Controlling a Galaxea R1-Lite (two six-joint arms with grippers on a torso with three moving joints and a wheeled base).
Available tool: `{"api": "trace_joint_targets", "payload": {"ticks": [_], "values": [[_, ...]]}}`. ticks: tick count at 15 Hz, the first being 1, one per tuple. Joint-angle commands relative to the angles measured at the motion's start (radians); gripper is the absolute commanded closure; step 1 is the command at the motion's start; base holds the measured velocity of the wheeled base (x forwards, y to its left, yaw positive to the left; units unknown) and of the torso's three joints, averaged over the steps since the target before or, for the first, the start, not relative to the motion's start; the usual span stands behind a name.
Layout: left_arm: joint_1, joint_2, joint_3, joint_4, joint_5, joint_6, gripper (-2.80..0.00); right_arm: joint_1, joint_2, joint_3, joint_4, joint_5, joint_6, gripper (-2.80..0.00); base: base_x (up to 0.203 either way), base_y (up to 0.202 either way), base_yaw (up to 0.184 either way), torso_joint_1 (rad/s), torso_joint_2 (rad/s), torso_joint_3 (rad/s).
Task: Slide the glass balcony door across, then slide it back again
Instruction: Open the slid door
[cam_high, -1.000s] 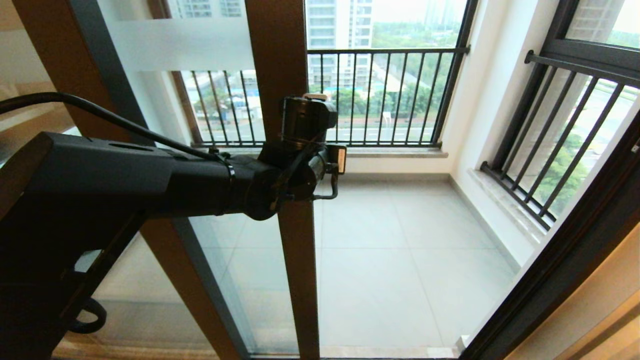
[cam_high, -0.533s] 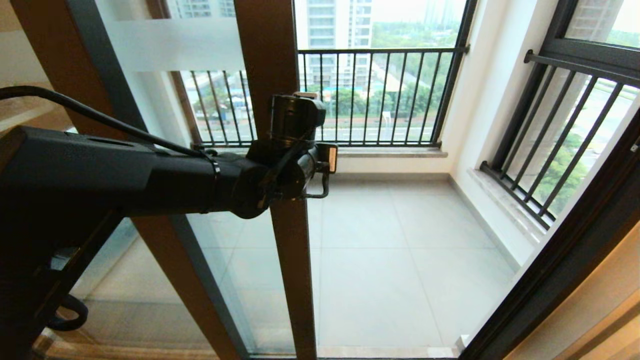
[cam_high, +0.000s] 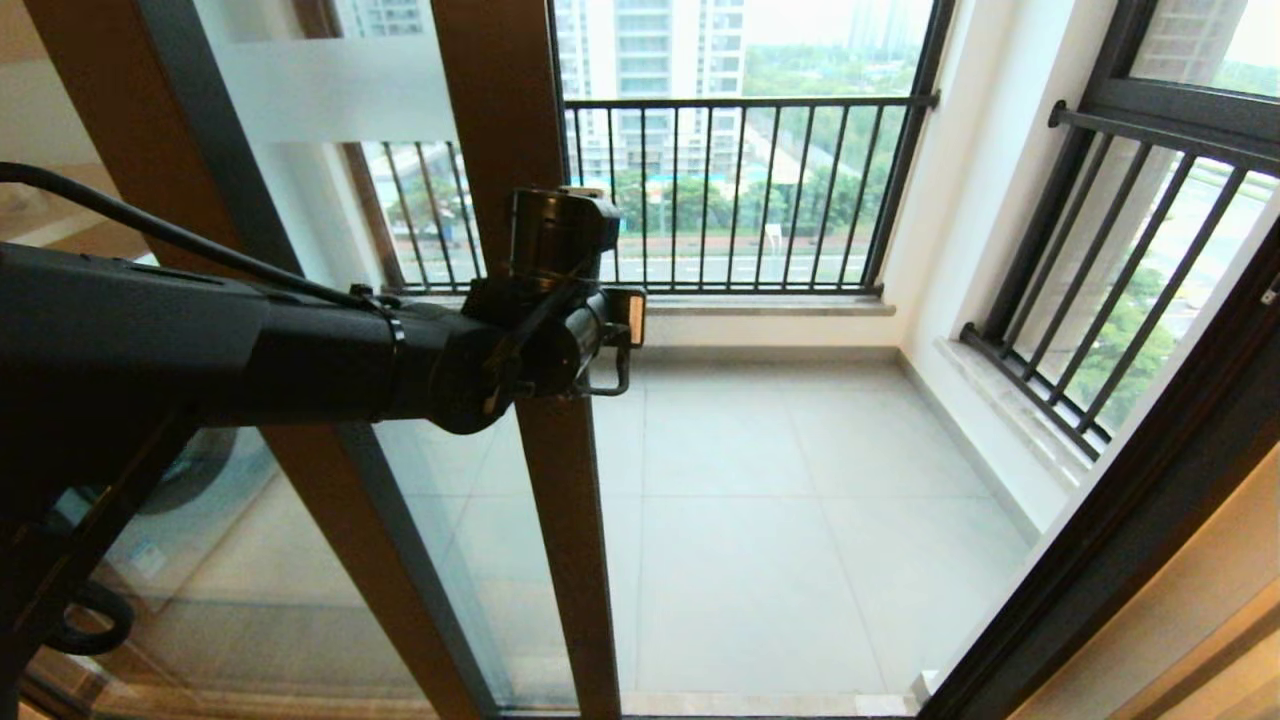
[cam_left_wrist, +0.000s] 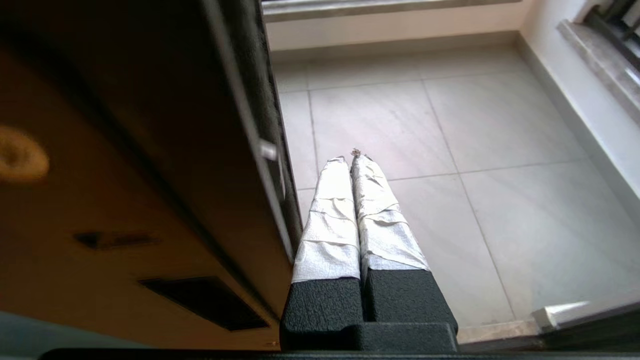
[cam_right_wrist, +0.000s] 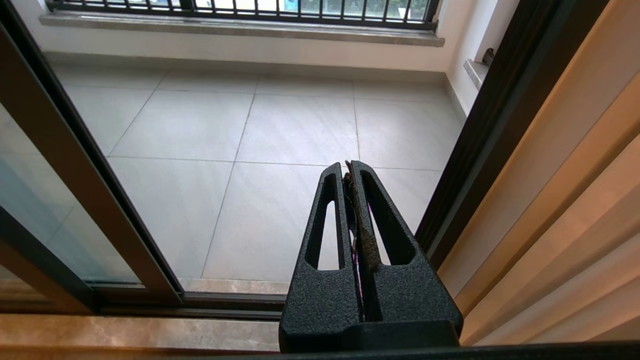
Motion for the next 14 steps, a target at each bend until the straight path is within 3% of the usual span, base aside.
{"api": "trace_joint_targets", "payload": {"ticks": [1, 14], "values": [[0.009, -0.006, 0.0, -0.005, 0.0, -0.002, 0.0, 0.0, 0.0, 0.0, 0.0, 0.001, -0.001, 0.0, 0.0, 0.0, 0.0, 0.0, 0.0, 0.0], [0.06, -0.028, 0.019, -0.005, -0.003, 0.0, 0.0, 0.0, 0.0, 0.0, 0.0, 0.001, 0.0, 0.0, 0.0, 0.0, 0.0, 0.0, 0.0, 0.0]]}}
